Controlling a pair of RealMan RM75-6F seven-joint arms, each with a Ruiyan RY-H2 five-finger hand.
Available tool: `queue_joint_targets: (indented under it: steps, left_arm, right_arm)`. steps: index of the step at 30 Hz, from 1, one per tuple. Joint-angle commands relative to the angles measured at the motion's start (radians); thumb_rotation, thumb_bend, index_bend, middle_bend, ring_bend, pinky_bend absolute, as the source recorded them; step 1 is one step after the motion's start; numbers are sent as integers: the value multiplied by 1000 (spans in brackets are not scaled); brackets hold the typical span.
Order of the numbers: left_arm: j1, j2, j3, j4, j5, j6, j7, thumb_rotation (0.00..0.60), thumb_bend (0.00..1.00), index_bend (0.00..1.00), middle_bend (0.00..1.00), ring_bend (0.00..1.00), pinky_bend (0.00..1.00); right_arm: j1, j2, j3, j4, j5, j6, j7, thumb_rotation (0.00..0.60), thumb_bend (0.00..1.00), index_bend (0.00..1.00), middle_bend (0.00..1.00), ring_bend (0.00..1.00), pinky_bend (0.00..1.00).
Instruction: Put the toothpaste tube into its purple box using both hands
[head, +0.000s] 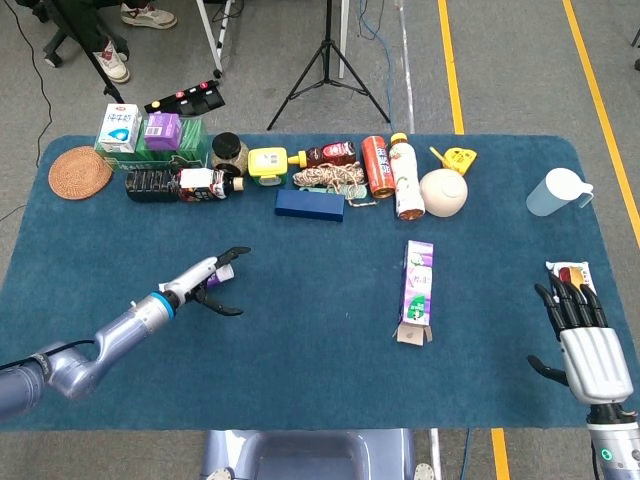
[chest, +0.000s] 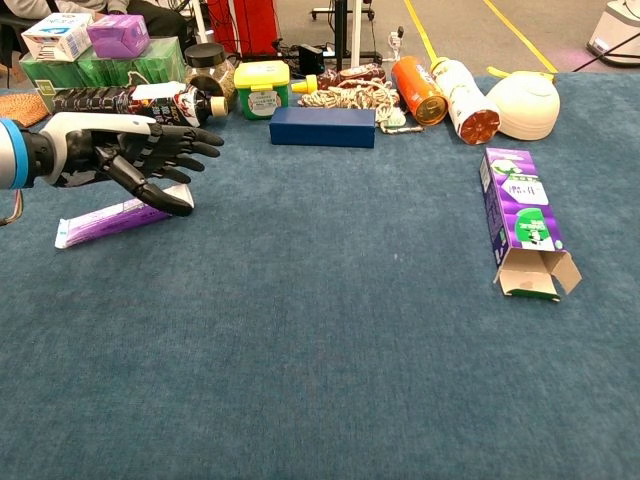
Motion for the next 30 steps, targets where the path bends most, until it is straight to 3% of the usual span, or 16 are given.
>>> queue_joint_targets:
  steps: [1, 7, 10, 13, 17, 22, 30]
  left_arm:
    - [-9, 0, -4, -33, -17, -10, 36, 600, 18, 0, 0, 0, 37]
    - [-1, 22, -7, -78, -38, 3, 87, 600, 17, 0, 0, 0, 37]
    - [31, 46, -17, -91, -99, 47, 162, 600, 19, 0, 0, 0, 37]
    - [64, 59, -25, -98, -216, 98, 321, 600, 30, 0, 0, 0, 38]
    - [94, 46, -33, -101, -450, 184, 582, 600, 55, 0, 0, 0, 54]
    - [96, 17, -33, -89, -584, 226, 738, 600, 70, 0, 0, 0, 102]
    - [94, -62, 18, -61, -728, 315, 1049, 600, 76, 2, 0, 0, 102]
  right_arm:
    - [-1, 1, 0, -1, 0, 1, 0, 600, 0, 31, 0, 0, 10]
    - [-1, 2, -1, -1, -1, 2, 3, 600, 0, 32, 0, 0, 10]
    - [-1, 2, -2, -1, -1, 1, 5, 600, 0, 31, 0, 0, 10]
    - [-1, 3, -4, -3, -4, 0, 7, 600, 0, 31, 0, 0, 10]
    - [1, 3, -9, -6, -13, -2, 9, 600, 0, 31, 0, 0, 10]
    - [2, 4, -11, -8, -18, -2, 13, 600, 0, 32, 0, 0, 10]
    - [2, 10, -8, -9, -11, -3, 26, 600, 0, 31, 0, 0, 10]
